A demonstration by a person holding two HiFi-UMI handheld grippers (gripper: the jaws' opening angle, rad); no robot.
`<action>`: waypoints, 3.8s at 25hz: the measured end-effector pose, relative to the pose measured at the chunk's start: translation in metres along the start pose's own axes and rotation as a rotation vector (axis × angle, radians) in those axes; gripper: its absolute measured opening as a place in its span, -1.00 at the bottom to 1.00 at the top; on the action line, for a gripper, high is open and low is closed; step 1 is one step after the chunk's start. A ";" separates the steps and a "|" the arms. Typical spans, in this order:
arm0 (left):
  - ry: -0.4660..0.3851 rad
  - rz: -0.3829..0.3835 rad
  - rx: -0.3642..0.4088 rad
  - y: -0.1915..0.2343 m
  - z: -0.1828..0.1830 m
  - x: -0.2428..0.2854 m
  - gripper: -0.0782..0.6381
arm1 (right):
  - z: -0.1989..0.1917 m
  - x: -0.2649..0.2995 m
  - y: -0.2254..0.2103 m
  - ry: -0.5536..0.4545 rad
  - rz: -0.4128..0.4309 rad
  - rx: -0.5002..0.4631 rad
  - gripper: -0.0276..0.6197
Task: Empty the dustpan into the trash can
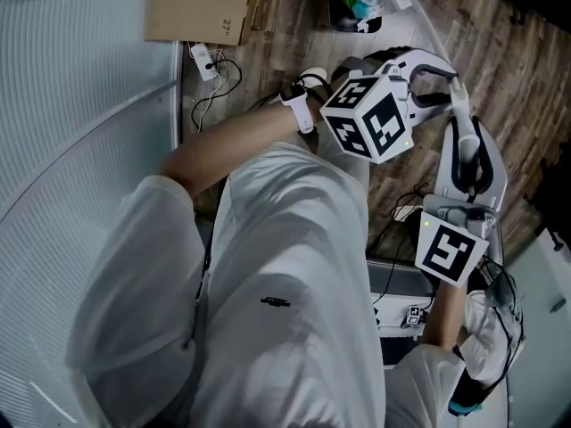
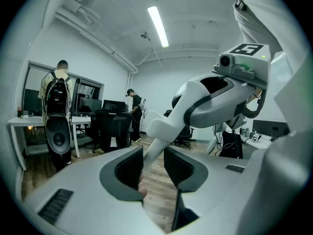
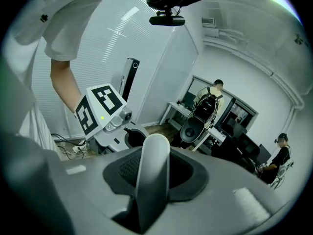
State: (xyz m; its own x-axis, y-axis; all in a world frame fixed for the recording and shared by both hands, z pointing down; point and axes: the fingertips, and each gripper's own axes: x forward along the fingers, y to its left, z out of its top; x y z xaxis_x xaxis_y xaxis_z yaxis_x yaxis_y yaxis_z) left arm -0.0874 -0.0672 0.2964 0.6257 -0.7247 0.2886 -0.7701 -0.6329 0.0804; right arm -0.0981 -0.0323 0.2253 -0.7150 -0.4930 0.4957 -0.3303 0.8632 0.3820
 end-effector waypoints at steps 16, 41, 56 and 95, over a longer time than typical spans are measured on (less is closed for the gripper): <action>-0.028 0.069 -0.031 0.009 0.005 -0.032 -0.40 | 0.019 -0.001 0.023 0.015 0.062 -0.155 -0.56; -0.049 0.001 0.007 0.007 0.008 -0.032 -0.39 | 0.023 -0.002 0.021 -0.005 -0.036 -0.058 -0.56; -0.028 -0.207 0.073 -0.056 0.026 0.035 -0.38 | -0.030 -0.058 -0.019 0.080 -0.233 0.040 -0.56; 0.361 -0.350 0.024 -0.137 -0.126 0.184 -0.74 | -0.326 -0.107 -0.057 0.437 -0.485 0.539 -0.55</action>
State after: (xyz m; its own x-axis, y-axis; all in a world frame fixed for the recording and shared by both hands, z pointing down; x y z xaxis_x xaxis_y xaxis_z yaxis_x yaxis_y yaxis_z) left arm 0.1177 -0.0799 0.4590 0.7597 -0.3302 0.5603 -0.5160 -0.8304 0.2103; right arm 0.1984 -0.0641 0.4045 -0.1520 -0.7247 0.6721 -0.8670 0.4243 0.2613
